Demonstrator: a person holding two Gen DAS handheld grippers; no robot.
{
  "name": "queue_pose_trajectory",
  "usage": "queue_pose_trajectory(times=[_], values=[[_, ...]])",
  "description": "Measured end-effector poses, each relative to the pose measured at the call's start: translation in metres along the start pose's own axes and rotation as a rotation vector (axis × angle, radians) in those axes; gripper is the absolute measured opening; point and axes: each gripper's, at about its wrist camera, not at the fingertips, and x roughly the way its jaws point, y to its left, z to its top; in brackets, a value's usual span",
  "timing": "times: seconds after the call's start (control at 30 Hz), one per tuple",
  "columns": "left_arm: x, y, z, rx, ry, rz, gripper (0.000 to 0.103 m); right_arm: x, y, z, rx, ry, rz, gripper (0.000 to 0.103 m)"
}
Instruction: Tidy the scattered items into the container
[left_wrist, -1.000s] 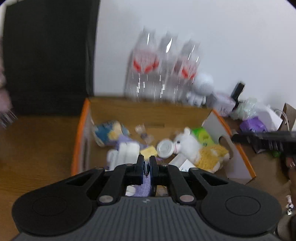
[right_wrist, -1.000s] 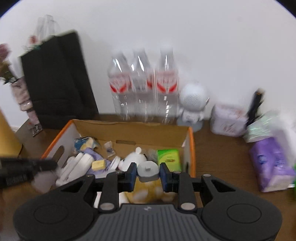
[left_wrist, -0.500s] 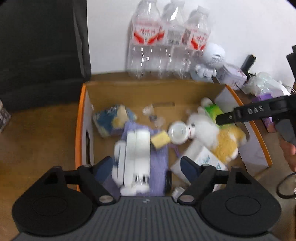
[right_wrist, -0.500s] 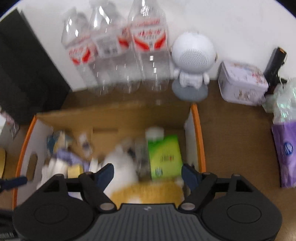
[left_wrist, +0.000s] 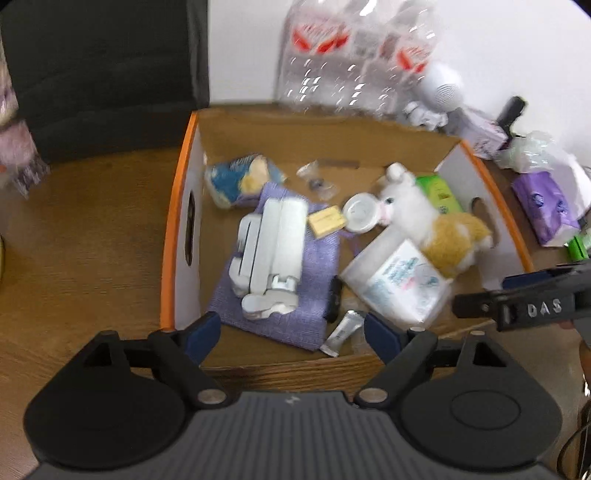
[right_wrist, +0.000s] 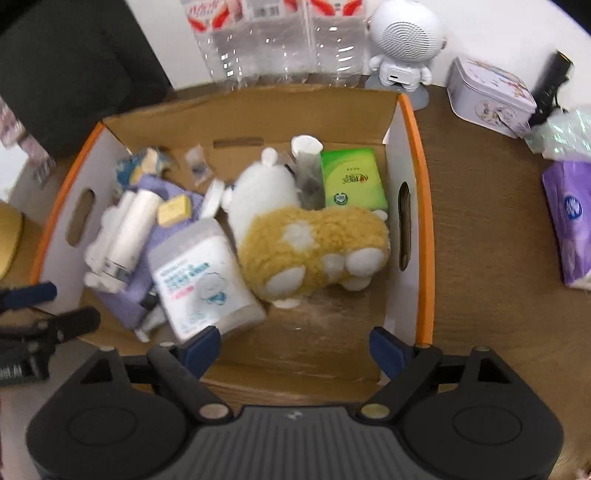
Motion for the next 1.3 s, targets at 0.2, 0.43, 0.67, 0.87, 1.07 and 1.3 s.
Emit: queue_pose_trajectory(times=[0.2,0.43,0.67,0.87,1.07,1.3], values=[[-0.051,-0.014,-0.008,0.022,-0.107,0.049,0.097,-0.053,0.009,-0.019,-0.011,-0.108,0.036,0.088],[-0.120,-0.038,-0.036,0.012,-0.317,0.092,0.103,-0.116,0.028,-0.057,-0.038,-0.286,0.030,0.088],[-0.167,-0.059,-0.114,0.039,-0.563,0.130,0.103,-0.159,0.038,-0.134,-0.073,-0.590,-0.052,0.096],[-0.134,-0.062,-0.203,0.036,-0.662,0.073,0.103,-0.123,0.033,-0.228,-0.125,-0.831,-0.038,0.103],[-0.081,-0.053,-0.255,0.010,-0.574,0.121,0.103,-0.044,0.021,-0.278,-0.083,-0.710,-0.071,0.103],[-0.052,-0.041,-0.275,-0.021,-0.454,0.113,0.103,-0.020,0.021,-0.292,-0.049,-0.661,-0.076,0.103]])
